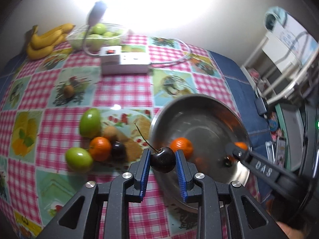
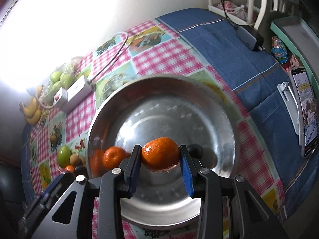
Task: Organize fruits
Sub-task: 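Carry the tangerine and cherry into the steel bowl and open both tools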
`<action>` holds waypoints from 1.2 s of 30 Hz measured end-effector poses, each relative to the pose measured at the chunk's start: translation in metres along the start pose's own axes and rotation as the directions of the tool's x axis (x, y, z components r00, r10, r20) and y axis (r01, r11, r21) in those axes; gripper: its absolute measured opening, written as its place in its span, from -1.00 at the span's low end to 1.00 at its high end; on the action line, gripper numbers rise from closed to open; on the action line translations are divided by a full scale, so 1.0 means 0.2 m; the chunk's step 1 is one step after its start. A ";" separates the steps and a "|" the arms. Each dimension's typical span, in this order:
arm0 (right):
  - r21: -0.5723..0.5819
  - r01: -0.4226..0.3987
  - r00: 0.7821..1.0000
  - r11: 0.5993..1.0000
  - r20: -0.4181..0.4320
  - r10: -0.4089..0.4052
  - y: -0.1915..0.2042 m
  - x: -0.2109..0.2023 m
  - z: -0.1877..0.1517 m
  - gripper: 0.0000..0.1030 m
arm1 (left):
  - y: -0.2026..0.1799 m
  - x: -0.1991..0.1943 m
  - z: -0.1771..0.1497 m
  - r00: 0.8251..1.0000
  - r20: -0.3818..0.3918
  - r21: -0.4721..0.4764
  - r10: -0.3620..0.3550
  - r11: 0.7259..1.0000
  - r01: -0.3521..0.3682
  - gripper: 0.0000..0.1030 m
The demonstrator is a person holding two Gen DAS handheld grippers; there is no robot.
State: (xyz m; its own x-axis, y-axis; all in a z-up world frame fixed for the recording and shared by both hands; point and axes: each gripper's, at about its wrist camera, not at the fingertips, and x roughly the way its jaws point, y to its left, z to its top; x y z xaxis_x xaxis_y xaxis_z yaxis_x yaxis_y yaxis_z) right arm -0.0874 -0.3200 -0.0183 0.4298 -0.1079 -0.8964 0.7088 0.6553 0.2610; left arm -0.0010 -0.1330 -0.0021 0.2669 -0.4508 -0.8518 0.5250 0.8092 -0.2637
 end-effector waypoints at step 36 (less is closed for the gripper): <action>-0.008 0.156 0.986 0.988 0.063 -0.155 -0.12 0.21 0.04 -0.24 | -0.15 0.28 -0.12 0.989 -0.144 0.125 0.025 0.992 -0.007 -0.46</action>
State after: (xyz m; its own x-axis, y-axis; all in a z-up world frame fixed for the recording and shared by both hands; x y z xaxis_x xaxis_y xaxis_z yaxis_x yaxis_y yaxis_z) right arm -0.0815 -0.3469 -0.0586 0.3492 -0.2549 -0.9017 0.7626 0.6364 0.1154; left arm -0.0211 -0.1743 -0.0521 0.1611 -0.3712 -0.9145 0.6199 0.7591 -0.1989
